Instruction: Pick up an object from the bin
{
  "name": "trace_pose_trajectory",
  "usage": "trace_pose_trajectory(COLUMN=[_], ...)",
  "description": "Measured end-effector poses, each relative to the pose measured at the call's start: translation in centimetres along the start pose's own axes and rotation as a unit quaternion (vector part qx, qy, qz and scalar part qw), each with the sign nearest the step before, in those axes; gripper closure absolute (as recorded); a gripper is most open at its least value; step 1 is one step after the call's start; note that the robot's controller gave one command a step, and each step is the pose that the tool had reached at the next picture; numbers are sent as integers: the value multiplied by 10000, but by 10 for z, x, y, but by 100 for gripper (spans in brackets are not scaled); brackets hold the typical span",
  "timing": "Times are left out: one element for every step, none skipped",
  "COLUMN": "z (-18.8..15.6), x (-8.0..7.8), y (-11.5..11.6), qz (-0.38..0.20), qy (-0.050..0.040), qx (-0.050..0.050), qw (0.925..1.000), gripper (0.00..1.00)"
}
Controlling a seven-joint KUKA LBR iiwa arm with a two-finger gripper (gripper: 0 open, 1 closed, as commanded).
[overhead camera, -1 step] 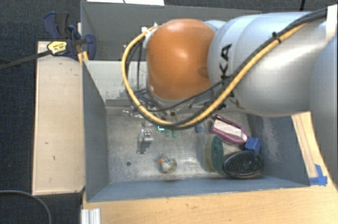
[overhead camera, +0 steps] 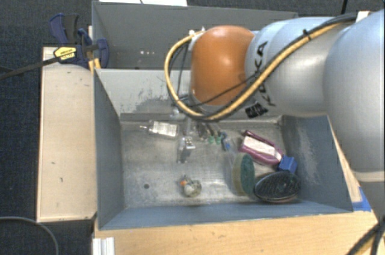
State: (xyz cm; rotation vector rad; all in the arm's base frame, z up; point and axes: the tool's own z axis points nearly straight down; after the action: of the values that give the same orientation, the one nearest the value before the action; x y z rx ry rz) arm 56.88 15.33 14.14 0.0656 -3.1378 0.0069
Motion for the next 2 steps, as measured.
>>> trace_pose_trajectory(z=[35, 69], x=[-12, -25], y=[15, 50], qz=[929, 697], qy=[0, -32], qx=[-22, -34], qw=[9957, 9976], gripper=[0, 0])
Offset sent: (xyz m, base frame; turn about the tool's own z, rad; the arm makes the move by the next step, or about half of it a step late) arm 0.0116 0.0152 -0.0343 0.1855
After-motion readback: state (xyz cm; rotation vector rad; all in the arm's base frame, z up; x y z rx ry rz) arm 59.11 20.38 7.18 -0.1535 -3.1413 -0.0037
